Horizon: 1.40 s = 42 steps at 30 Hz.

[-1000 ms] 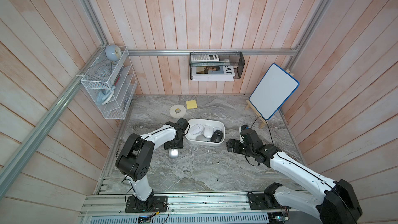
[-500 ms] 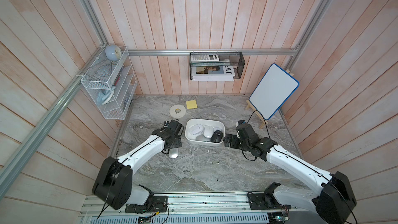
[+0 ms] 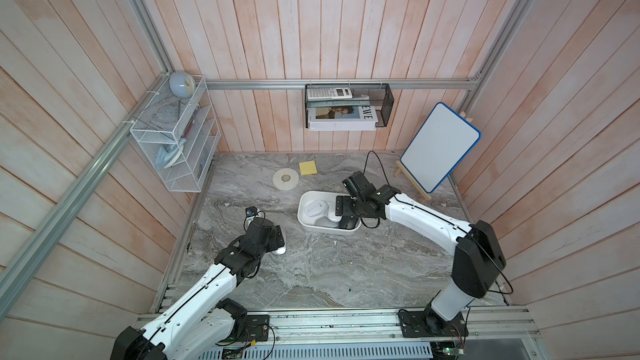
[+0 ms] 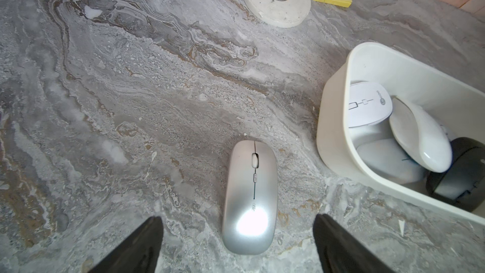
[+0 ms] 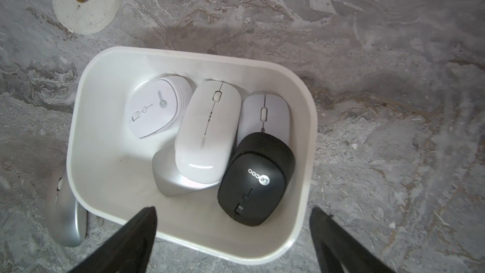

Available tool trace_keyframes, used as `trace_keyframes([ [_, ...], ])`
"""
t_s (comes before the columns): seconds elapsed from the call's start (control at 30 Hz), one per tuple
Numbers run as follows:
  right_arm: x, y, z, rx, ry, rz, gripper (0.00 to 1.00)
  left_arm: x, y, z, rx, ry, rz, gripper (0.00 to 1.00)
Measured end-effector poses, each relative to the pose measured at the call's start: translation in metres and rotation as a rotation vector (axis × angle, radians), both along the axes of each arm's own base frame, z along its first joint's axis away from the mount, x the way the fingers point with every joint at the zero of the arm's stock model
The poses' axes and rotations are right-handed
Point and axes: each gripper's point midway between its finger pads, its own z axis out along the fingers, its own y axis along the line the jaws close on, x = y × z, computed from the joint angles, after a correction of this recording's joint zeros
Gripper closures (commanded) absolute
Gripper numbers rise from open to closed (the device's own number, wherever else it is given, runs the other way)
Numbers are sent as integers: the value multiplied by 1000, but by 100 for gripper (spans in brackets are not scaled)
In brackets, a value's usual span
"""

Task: Take out the mouse from the storage box
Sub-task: Pick up the mouse from the storage box.

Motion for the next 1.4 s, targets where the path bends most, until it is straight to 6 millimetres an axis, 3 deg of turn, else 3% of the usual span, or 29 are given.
trace_keyframes([
  [0.3,31,37,-32,-99,137,57,9,5,2,17,-29,-94,19,4],
  [0.5,26,34,-58,-131,224,64,13,6,2,17,-32,-100,19,4],
  [0.87,39,36,-76,-106,255,51,16,8,1,18,-34,-108,22,3],
  [1.1,39,41,-82,-91,266,58,25,9,2,17,-29,-106,25,3],
  [1.4,41,47,-88,-77,273,65,23,9,5,18,-18,-113,39,3],
])
